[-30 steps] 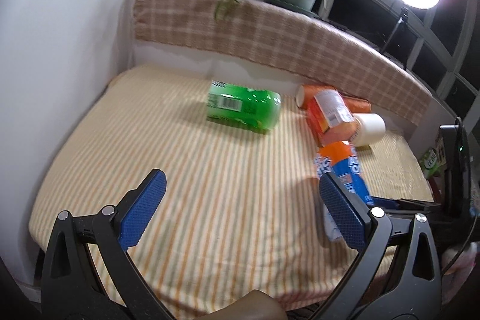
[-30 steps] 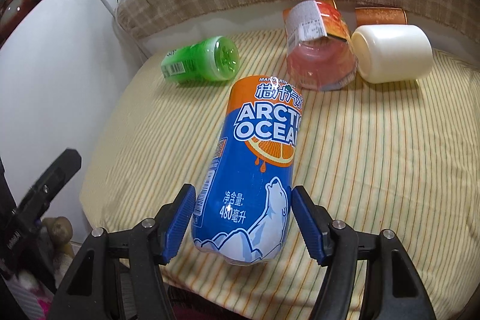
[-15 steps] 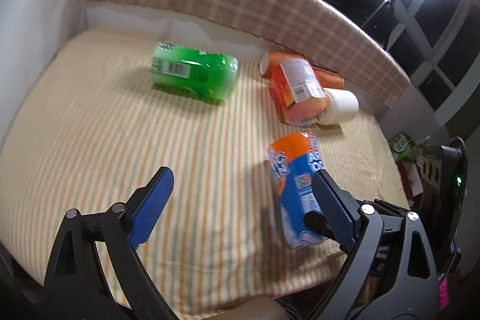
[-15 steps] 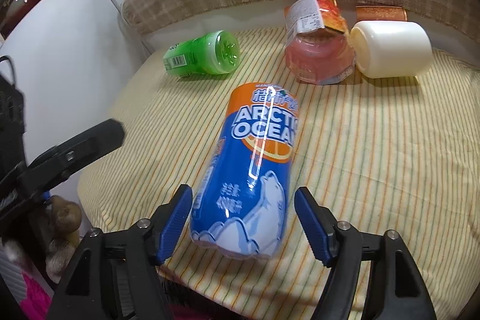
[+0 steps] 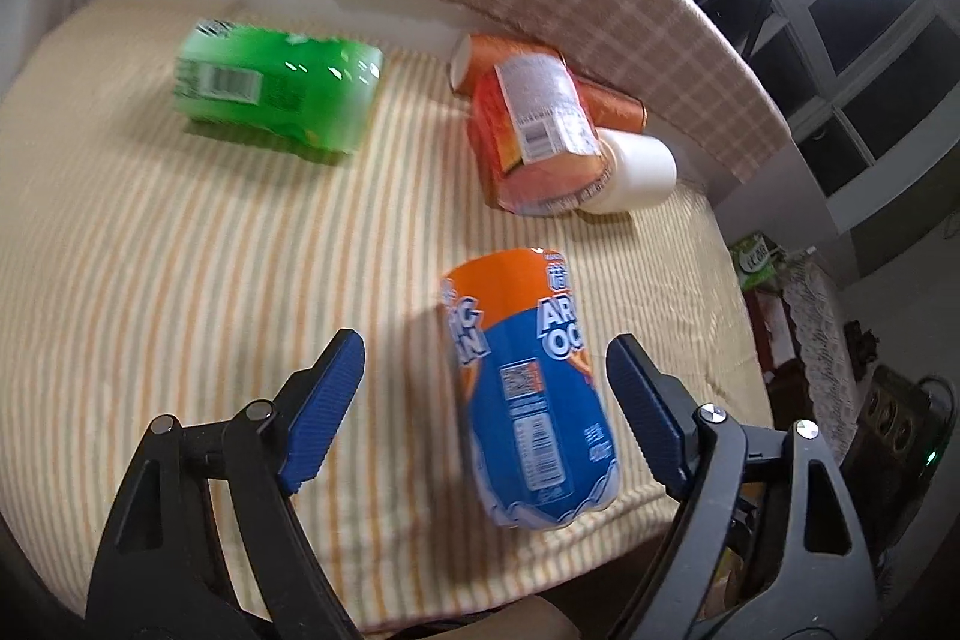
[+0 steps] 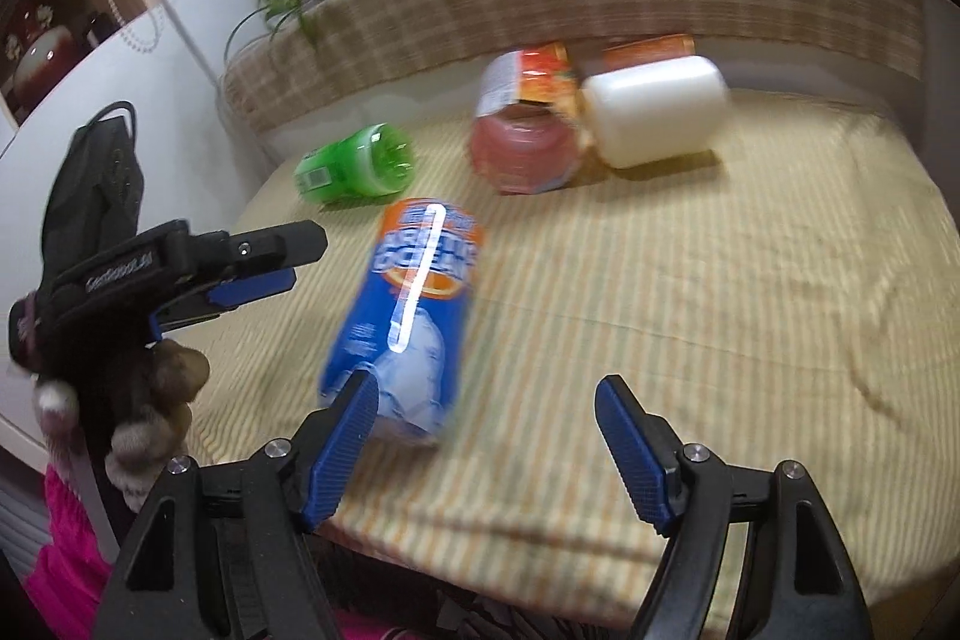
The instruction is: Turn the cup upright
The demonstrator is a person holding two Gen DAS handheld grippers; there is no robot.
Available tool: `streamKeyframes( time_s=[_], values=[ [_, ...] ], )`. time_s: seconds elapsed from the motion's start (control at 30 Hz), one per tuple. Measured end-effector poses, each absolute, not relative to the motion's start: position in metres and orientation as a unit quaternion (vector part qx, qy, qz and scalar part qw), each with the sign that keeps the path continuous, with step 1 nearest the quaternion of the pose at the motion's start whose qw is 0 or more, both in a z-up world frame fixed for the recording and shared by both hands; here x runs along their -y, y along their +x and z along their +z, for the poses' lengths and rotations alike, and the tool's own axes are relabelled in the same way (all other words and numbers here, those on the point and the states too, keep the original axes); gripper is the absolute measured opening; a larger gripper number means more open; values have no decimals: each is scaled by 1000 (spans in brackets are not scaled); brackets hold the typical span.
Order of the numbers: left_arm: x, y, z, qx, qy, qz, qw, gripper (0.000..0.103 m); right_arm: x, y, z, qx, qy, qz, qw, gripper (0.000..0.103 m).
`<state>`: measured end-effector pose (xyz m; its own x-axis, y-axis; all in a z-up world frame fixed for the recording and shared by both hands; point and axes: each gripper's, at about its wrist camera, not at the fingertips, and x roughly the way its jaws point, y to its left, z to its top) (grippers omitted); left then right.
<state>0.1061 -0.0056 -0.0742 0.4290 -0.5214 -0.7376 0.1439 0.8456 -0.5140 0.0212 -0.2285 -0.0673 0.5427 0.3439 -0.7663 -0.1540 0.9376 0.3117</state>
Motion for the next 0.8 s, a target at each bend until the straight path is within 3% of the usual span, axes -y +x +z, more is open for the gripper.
streamKeyframes(
  time_s=[0.3,0.47,0.8],
  values=[
    [20,126,-87,-528,-209,-217,794,84,265,6,-77,-456,141,109,872,77],
    [29,135,-96,-543,-211,-219,782,76,273,3,-80,-457,149,104,871,77],
    [39,141,-106,-555,-211,-222,773,72,282,-1,-83,-457,158,96,870,77]
  ],
)
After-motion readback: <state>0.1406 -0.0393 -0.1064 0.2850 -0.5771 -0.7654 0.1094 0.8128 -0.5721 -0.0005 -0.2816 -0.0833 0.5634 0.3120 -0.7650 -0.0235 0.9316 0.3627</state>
